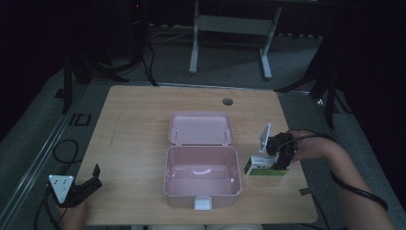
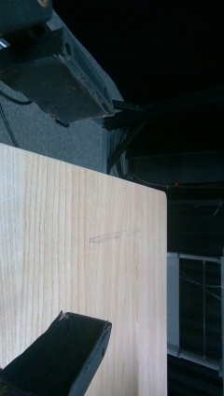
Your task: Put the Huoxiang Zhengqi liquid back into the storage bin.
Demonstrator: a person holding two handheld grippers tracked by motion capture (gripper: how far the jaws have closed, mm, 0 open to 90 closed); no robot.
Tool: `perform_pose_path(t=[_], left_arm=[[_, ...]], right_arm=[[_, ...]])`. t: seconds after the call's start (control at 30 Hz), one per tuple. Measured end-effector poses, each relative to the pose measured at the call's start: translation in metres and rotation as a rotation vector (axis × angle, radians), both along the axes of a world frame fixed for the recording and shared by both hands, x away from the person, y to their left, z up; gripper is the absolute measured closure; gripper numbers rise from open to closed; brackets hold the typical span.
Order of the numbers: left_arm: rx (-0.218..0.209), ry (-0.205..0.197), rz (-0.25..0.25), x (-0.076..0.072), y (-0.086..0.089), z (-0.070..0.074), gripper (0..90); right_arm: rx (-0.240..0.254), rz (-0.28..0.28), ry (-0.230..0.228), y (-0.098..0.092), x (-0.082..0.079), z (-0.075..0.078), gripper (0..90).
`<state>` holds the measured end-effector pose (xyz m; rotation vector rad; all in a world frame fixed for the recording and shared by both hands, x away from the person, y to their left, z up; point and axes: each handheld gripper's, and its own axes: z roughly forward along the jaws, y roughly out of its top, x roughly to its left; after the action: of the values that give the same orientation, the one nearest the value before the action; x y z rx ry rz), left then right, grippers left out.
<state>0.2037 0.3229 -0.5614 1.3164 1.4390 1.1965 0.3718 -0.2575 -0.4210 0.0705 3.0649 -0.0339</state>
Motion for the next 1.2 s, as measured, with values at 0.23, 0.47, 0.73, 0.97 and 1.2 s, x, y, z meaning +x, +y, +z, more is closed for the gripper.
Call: perform_pose_path(t=[0.23, 0.47, 0.73, 0.97, 1.2], left_arm=[[0.002, 0.003, -0.001, 0.0, 0.0, 0.0, 1.6], [0.006, 0.005, -0.003, 0.0, 0.0, 0.0, 1.6], [0.008, 0.006, -0.003, 0.001, -0.001, 0.0, 1.6], [0.01, 0.008, -0.002, 0.001, -0.001, 0.0, 1.6], [0.01, 0.007, -0.001, 0.001, -0.001, 0.0, 1.6]], right_arm=[[-0.03, -0.01, 0.025, 0.0, 0.008, -0.016, 37.3], [-0.036, -0.012, 0.051, 0.001, 0.012, -0.031, 41.8], [-0.051, -0.012, 0.063, 0.001, 0.014, -0.044, 49.2], [-0.071, -0.001, 0.063, 0.002, 0.014, -0.049, 62.1], [-0.084, 0.004, 0.084, 0.001, 0.009, -0.044, 62.5]])
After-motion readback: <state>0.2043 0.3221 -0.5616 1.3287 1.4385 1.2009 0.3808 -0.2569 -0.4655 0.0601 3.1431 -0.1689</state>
